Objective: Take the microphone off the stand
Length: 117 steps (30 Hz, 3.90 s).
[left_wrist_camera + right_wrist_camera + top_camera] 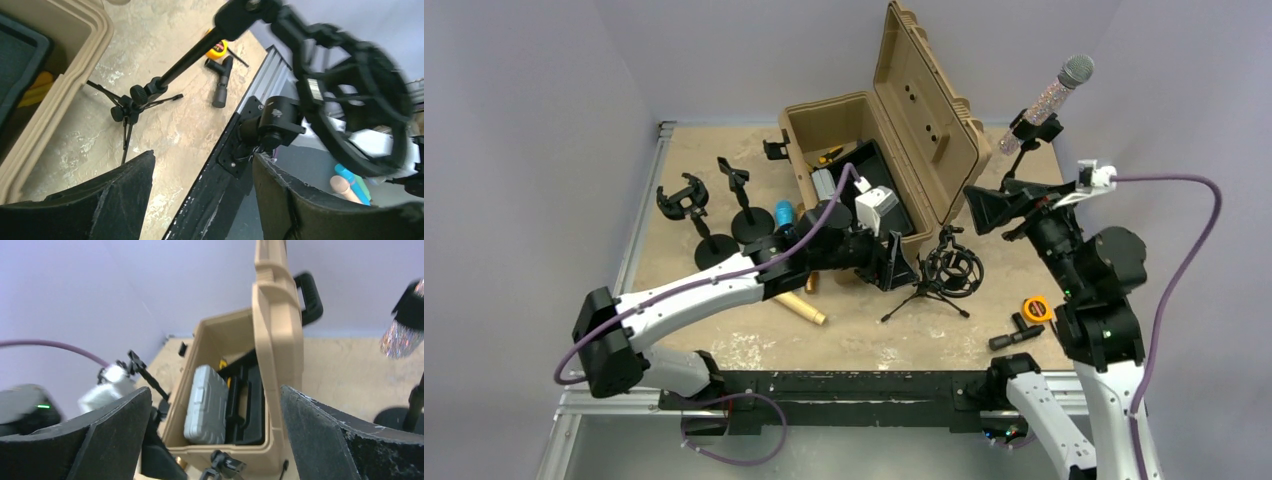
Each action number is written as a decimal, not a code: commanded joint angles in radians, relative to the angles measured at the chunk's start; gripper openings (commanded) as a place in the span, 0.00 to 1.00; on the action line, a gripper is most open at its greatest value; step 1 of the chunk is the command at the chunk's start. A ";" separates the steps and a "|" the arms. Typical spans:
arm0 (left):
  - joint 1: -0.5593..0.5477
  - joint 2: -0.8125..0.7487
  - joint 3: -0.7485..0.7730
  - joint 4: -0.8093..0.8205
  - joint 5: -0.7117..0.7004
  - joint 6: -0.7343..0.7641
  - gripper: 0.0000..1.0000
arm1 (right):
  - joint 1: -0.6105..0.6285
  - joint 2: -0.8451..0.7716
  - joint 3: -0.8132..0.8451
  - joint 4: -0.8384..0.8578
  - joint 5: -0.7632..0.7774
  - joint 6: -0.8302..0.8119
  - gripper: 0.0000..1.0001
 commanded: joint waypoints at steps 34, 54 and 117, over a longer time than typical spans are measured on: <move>0.141 -0.021 -0.348 0.889 0.061 0.560 0.84 | -0.004 -0.047 0.042 0.067 -0.030 -0.076 0.97; 0.028 0.420 -0.031 1.064 0.256 0.547 0.61 | -0.003 -0.011 0.024 0.099 -0.013 -0.096 0.96; -0.423 0.190 -0.046 0.261 -1.158 0.213 0.04 | 0.026 0.104 0.030 0.251 -0.052 -0.111 0.94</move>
